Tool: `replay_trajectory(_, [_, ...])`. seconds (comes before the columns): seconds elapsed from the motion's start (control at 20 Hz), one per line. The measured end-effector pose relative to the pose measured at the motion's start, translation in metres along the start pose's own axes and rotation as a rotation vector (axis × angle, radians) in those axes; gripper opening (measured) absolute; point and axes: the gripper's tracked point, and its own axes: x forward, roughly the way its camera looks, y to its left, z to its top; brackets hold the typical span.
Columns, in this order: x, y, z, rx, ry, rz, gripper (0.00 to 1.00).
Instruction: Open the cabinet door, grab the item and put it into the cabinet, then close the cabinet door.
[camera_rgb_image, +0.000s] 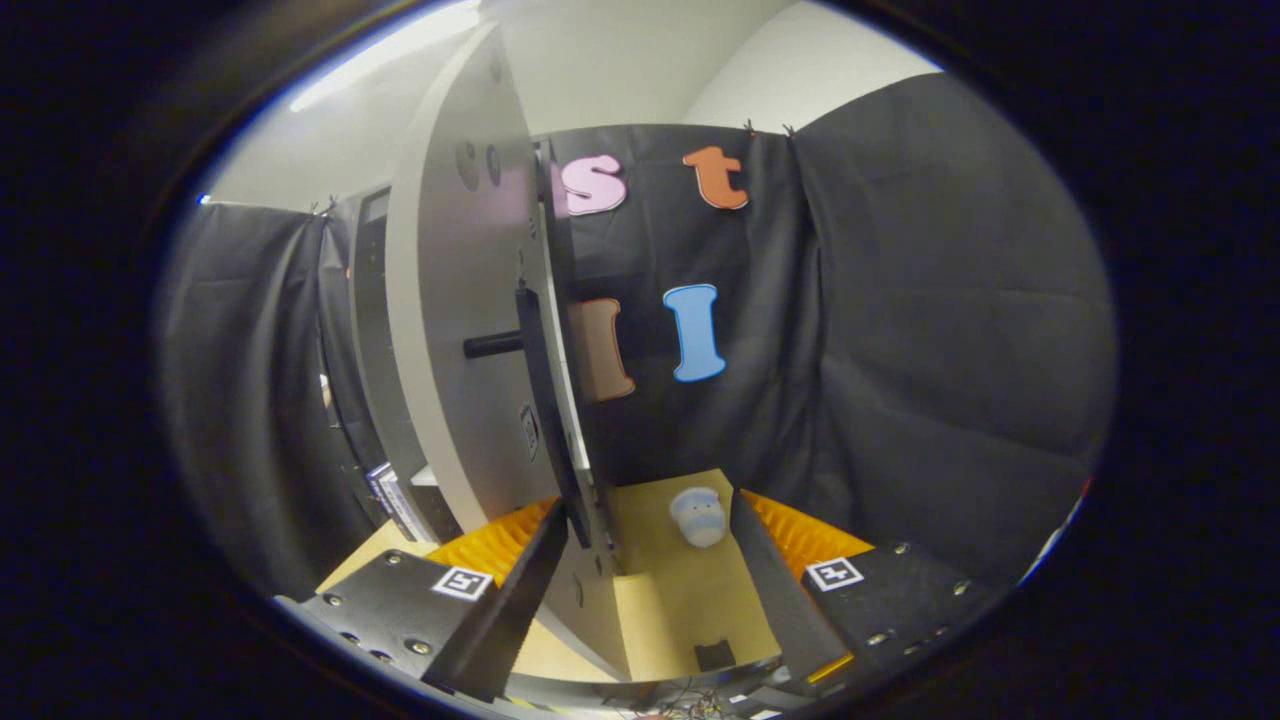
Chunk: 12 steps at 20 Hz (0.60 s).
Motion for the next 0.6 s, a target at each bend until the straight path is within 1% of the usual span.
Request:
replay_trajectory(0.1, [0.001,0.008,0.0,-0.001,0.001,0.051,0.98])
replay_trajectory(0.3, [0.001,0.042,-0.008,0.018,0.017,0.186,0.98])
replay_trajectory(0.6, [0.008,0.086,-0.015,0.062,0.051,0.328,0.98])
